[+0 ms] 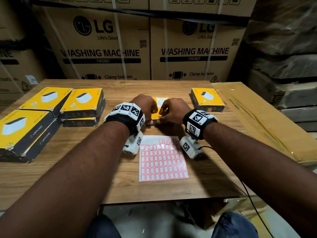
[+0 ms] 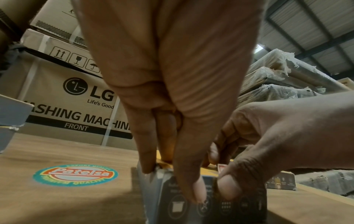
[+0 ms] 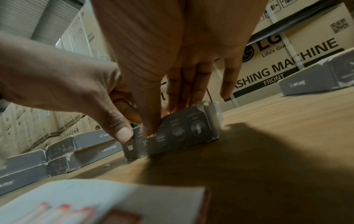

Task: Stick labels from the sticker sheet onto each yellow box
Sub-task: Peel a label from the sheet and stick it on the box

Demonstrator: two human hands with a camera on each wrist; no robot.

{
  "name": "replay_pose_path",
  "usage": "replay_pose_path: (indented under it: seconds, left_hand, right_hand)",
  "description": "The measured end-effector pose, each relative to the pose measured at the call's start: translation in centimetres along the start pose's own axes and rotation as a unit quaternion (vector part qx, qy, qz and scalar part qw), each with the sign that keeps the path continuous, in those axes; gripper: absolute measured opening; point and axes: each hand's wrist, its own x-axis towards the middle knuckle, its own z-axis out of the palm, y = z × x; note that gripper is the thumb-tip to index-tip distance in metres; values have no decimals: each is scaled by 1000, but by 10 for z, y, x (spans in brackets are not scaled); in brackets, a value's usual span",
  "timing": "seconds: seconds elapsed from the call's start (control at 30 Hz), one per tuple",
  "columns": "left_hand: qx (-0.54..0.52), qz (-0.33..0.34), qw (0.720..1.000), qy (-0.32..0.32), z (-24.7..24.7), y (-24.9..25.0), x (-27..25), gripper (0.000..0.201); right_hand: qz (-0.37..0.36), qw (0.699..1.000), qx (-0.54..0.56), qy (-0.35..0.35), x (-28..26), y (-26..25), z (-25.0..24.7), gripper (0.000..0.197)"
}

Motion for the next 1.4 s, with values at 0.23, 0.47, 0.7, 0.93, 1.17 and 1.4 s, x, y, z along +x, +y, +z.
replay_pose_path:
  seconds: [0.23, 0.47, 0.7, 0.93, 1.17, 1.4]
  left_hand:
    - [1, -4, 1000, -2, 0, 1, -2, 62]
    - [-12, -5, 1000, -1, 0, 0, -2, 64]
    - [-26, 2, 1000, -1, 1, -3, 0, 63]
    - [-28, 2, 1000, 1, 1, -5, 2, 61]
    - [-31, 7, 999, -7, 1, -5, 2, 62]
    - [-23, 9, 1000, -15, 1, -4, 5, 61]
  right_hand:
    - [-43, 996, -69, -22, 1, 1, -6, 29]
    - [-34, 993, -91, -64, 14, -3, -18, 40]
    - [-9, 994, 21, -110, 27, 8, -25, 31]
    - [18, 988, 67, -136, 33, 11, -15, 37]
    - [28, 989, -13, -144, 48, 6, -19, 34]
    - [21, 982, 47, -184, 42, 9, -22, 37]
